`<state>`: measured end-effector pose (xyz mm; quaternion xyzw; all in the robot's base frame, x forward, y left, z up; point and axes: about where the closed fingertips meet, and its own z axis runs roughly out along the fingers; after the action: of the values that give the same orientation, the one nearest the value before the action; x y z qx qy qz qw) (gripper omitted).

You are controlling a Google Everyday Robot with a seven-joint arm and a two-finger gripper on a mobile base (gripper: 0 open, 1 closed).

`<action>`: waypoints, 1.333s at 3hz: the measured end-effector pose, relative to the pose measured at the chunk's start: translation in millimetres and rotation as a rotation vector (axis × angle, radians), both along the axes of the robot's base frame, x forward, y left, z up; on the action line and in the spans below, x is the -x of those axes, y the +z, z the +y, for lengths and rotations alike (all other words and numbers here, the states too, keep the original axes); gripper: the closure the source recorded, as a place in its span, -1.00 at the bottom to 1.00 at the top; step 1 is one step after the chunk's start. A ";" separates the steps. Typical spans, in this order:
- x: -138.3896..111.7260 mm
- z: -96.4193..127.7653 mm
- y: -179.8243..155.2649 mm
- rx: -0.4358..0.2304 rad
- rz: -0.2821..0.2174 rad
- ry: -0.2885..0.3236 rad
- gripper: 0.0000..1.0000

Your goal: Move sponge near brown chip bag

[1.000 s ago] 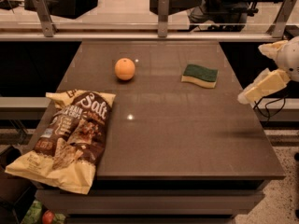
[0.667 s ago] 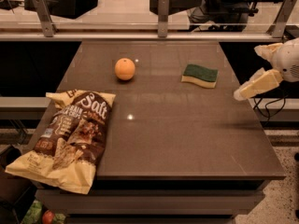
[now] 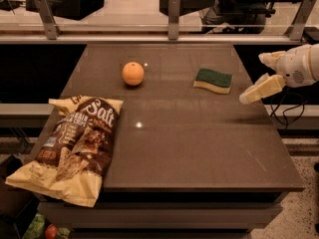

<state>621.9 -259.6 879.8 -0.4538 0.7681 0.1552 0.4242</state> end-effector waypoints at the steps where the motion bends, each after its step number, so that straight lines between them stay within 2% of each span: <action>1: -4.9 5.7 -4.9 -0.009 0.007 0.011 -1.00; 2: -17.6 14.9 -16.0 -0.045 0.018 0.029 -1.00; 4: -27.3 24.9 -47.3 -0.141 0.034 0.034 -1.00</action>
Offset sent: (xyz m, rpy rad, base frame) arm 0.0333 0.0213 -0.0273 0.0918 0.0257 0.0434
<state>649.1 -234.7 832.5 -0.4330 0.7547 0.2236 0.4393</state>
